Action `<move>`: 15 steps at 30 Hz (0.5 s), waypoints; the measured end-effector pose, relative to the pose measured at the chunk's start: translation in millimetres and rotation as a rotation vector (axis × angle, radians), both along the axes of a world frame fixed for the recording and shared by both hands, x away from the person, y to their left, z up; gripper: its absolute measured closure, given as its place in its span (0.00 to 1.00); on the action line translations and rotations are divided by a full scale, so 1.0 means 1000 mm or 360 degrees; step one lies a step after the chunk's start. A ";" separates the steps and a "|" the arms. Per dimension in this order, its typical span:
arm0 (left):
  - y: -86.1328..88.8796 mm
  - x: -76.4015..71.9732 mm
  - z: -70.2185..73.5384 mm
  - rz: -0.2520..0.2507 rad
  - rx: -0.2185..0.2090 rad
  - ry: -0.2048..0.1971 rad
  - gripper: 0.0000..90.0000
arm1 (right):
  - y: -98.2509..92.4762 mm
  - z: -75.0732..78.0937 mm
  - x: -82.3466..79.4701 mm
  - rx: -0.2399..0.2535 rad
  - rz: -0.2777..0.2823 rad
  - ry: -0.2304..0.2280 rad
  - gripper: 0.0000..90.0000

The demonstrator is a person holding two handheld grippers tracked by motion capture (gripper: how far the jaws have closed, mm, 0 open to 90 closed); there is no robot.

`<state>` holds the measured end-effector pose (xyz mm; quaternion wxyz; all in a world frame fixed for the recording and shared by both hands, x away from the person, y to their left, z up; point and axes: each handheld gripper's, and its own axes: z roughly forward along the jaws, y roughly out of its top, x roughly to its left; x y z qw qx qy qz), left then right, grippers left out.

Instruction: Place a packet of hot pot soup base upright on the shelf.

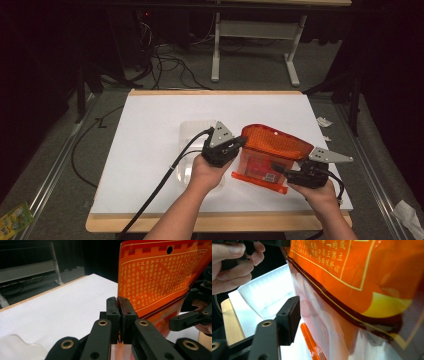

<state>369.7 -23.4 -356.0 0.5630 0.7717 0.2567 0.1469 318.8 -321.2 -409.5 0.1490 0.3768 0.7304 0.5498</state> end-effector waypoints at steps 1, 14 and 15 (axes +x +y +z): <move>0.001 0.000 0.000 0.0002 0.0003 -0.0002 0.96 | -0.002 0.000 0.000 0.0016 -0.0006 0.0003 0.54; 0.032 0.002 -0.003 0.0176 0.0133 0.0041 0.60 | -0.005 -0.002 -0.002 0.0024 0.0004 -0.0006 0.78; 0.032 0.002 -0.003 0.0176 0.0133 0.0041 0.59 | -0.005 -0.002 -0.002 0.0024 0.0004 -0.0006 0.78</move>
